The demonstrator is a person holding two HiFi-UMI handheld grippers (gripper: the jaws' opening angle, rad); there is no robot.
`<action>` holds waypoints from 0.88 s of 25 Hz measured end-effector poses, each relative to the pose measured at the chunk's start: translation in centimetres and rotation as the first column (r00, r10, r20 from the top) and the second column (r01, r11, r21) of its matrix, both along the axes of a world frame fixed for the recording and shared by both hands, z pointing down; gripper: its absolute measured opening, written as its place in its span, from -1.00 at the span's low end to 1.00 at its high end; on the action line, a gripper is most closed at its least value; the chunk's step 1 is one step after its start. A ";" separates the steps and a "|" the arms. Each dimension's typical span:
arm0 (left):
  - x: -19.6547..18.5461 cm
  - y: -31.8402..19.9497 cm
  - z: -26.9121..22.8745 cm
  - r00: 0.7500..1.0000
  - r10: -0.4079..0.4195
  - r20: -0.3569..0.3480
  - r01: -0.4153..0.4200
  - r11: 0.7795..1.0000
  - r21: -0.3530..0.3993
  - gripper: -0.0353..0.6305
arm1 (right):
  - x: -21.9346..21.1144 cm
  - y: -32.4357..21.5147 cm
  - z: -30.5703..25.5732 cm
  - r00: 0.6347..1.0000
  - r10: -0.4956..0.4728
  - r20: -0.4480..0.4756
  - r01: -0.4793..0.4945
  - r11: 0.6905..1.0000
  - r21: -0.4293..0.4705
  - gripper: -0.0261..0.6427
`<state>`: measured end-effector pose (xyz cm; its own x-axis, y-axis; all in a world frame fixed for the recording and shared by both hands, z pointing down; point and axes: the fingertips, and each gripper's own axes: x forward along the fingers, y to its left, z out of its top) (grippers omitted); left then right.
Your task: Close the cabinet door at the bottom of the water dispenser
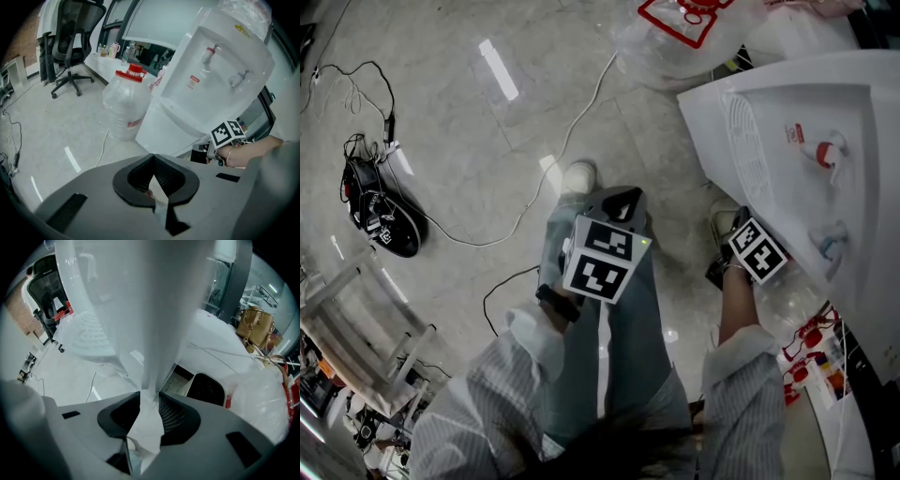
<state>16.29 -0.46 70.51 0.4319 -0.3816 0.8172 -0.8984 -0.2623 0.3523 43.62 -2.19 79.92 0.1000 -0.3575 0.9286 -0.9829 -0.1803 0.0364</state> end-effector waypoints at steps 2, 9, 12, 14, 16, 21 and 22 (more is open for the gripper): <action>0.0 0.1 -0.5 1.000 0.000 0.005 0.000 1.000 0.001 -0.86 | 0.0 0.2 -0.4 1.000 -0.002 0.000 0.002 1.000 -0.004 -0.55; 0.5 0.2 -3.9 0.999 0.042 -0.002 -0.042 0.999 0.028 -0.86 | -1.0 1.9 -3.4 1.000 0.007 0.008 -0.007 1.000 -0.004 -0.55; 1.3 0.0 -6.0 0.997 0.078 -0.016 -0.077 0.996 0.050 -0.86 | -1.8 2.8 -5.4 0.999 0.041 0.017 -0.041 0.999 0.008 -0.55; 1.6 0.1 -7.4 0.994 0.110 -0.026 -0.108 0.993 0.056 -0.86 | -2.7 3.2 -7.2 0.997 0.073 0.030 -0.074 0.997 0.020 -0.55; 1.7 0.1 -9.2 0.990 0.135 -0.035 -0.132 0.989 0.063 -0.86 | -4.2 3.4 -9.6 0.995 0.090 0.048 -0.092 0.995 0.038 -0.55; 2.0 -1.6 -14.5 0.974 0.219 -0.061 -0.210 0.970 0.123 -0.86 | -7.4 2.0 -16.6 0.987 0.130 0.095 -0.142 0.981 0.130 -0.55; 2.0 -1.9 -15.7 0.971 0.232 -0.064 -0.222 0.966 0.135 -0.86 | -7.9 1.7 -18.2 0.986 0.131 0.107 -0.146 0.978 0.151 -0.57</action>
<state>18.29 -2.38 54.81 0.5800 -0.3632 0.7292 -0.7808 -0.5032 0.3704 35.67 -0.54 61.69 0.0719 -0.4891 0.8693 -0.9455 -0.3109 -0.0968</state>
